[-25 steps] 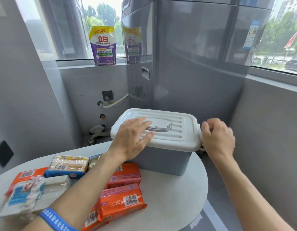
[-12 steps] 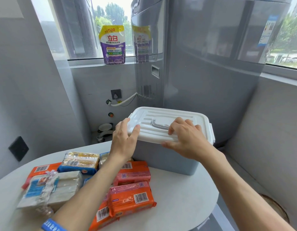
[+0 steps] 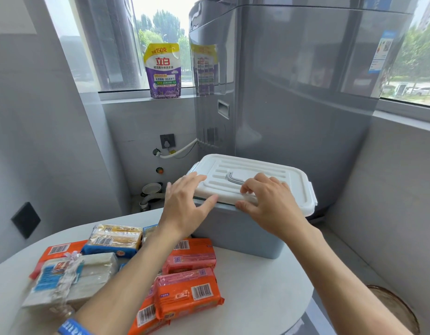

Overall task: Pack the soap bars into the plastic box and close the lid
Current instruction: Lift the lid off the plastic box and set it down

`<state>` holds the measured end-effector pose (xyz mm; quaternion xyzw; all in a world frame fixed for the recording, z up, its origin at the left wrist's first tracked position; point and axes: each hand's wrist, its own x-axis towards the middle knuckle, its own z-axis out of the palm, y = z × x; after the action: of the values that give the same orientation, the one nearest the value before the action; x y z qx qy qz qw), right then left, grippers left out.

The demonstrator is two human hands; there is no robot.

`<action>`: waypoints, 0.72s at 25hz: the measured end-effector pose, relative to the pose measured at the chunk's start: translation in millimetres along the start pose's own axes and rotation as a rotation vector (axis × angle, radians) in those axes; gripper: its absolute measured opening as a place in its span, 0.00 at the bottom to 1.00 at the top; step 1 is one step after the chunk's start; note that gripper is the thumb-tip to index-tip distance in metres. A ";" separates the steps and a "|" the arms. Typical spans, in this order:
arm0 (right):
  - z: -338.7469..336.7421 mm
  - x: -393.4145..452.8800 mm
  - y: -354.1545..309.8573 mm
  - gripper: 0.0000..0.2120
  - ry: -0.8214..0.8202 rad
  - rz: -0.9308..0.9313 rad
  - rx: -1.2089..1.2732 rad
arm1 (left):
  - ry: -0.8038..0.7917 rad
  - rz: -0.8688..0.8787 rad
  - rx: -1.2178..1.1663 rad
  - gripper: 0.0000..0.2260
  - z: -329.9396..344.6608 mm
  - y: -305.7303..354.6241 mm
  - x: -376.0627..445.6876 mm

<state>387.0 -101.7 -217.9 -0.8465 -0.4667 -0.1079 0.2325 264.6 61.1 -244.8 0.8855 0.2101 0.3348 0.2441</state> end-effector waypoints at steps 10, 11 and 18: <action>-2.5 -7.6 11.6 0.10 0.142 0.098 -0.127 | -0.193 0.306 0.269 0.12 19.6 3.2 -10.4; -5.2 -8.8 15.0 0.10 0.183 0.116 -0.105 | -0.184 0.289 0.311 0.08 24.7 5.2 -7.9; -26.5 -21.9 50.9 0.07 0.411 0.219 0.036 | 0.104 0.154 0.386 0.04 29.1 8.5 6.3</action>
<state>418.8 -154.3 -218.6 -0.8480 -0.3168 -0.2437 0.3480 291.0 49.3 -256.0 0.9108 0.2144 0.3512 0.0324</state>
